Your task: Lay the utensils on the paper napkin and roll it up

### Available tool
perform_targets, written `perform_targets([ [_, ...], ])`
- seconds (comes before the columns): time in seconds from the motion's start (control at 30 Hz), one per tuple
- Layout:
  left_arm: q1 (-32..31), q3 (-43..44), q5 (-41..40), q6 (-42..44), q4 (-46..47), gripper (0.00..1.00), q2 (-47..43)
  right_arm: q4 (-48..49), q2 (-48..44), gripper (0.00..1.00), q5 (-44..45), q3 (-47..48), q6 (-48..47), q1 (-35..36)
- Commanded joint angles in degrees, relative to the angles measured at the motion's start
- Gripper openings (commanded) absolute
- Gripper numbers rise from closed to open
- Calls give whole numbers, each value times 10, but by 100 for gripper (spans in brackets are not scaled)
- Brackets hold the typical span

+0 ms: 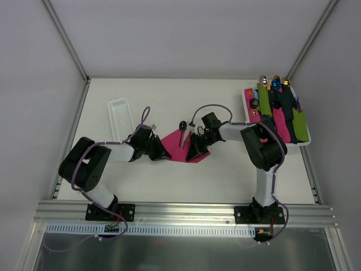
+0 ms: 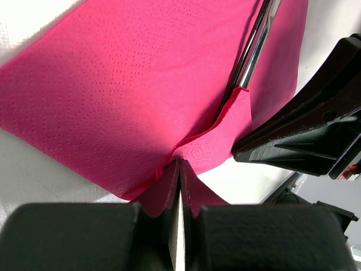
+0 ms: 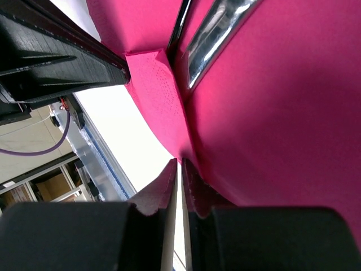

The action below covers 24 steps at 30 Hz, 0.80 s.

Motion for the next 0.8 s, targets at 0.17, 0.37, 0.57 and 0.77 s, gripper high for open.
perform_targets([
  [0.17,-6,-12,-56,16,-50,0,7,-76,4,9,38,-5,-75,-5],
  [0.37,-5,-8,-58,17,-56,0,4,-107,-15,9,70,-23,-115,-13],
  [0.57,-6,-7,-56,18,-58,0,6,-139,-20,8,78,-26,-149,-39],
  [0.77,-5,-5,-53,20,-58,0,5,-163,-48,8,45,-19,-172,-42],
])
